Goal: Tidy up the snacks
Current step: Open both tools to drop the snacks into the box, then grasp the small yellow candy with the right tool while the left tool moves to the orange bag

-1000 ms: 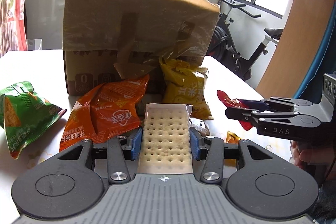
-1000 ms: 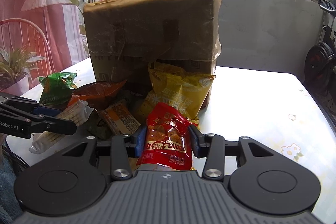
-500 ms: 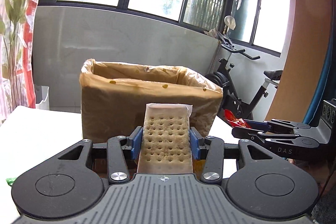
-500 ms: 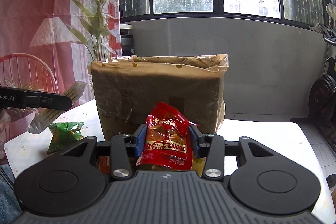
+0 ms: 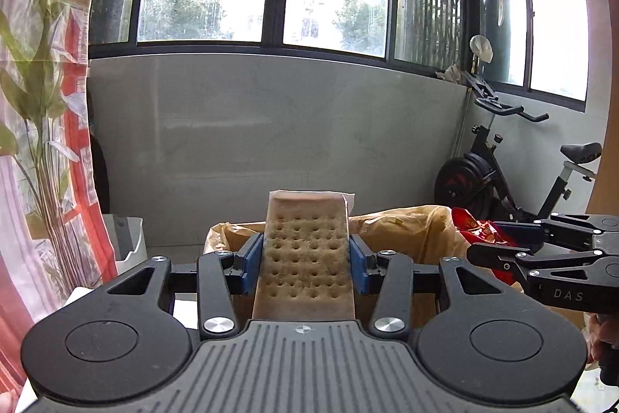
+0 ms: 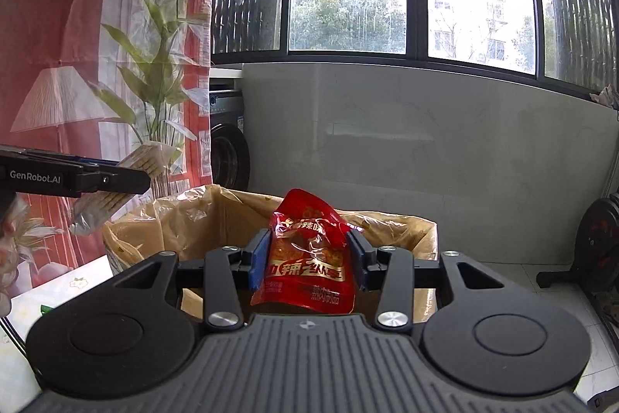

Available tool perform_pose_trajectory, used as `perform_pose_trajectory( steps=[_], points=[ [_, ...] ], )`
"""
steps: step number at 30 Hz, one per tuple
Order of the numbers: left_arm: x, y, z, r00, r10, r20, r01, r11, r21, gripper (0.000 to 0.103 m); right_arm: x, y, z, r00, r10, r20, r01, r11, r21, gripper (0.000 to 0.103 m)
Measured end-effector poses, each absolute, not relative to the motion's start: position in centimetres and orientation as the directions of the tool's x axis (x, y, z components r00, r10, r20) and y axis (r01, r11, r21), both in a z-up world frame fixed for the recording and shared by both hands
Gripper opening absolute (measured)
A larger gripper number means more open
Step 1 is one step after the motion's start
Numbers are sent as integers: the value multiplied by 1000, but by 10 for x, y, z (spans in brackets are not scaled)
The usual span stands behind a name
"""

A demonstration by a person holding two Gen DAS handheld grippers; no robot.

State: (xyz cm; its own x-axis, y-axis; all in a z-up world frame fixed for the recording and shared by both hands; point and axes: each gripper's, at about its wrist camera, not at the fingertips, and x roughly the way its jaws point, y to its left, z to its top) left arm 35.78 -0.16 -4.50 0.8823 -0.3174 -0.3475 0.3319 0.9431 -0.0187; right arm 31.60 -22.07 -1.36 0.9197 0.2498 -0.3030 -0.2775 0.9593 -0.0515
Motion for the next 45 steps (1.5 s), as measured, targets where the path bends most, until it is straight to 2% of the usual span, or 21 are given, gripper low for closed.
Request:
perform_pose_trajectory(
  steps=[3, 6, 7, 9, 11, 17, 24, 31, 34, 42, 45],
  points=[
    [381, -7, -53, 876, -286, -388, 301, 953, -21, 49, 339, -219, -20, 919, 221, -326, -252, 966, -56, 46],
    [394, -12, -59, 875, -248, -416, 270, 963, -6, 51, 354, -226, -28, 910, 205, -360, -218, 976, 6, 53],
    [395, -12, -59, 877, -236, -418, 256, 967, -7, 54, 356, -227, -31, 908, 198, -369, -207, 978, 16, 58],
    [392, -6, -58, 882, -235, -408, 249, 968, -18, 71, 359, -228, -33, 907, 177, -382, -184, 983, 18, 61],
    [386, -3, -55, 886, -242, -396, 257, 966, -16, 73, 357, -231, -35, 906, 183, -382, -185, 982, 33, 72],
    [370, 15, -43, 869, -283, -405, 277, 958, -75, 73, 332, -240, -30, 910, 210, -357, -187, 977, 100, 73],
    [323, 50, -39, 877, -270, -398, 237, 962, -133, 73, 276, -240, -24, 914, 261, -311, -220, 962, 160, 73],
    [276, 78, -65, 882, -255, -396, 193, 963, -190, 74, 210, -238, -52, 914, 257, -313, -194, 956, 218, 73],
    [264, 82, -86, 870, -254, -422, 171, 960, -224, 74, 186, -236, -77, 903, 224, -367, -140, 961, 240, 73],
    [233, 84, -137, 854, -216, -473, 139, 972, -192, 74, 139, -234, -147, 794, 185, -580, -5, 955, 297, 70],
    [222, 85, -148, 846, -209, -491, 140, 975, -173, 74, 133, -236, -169, 731, 174, -659, 59, 947, 315, 61]
  ],
)
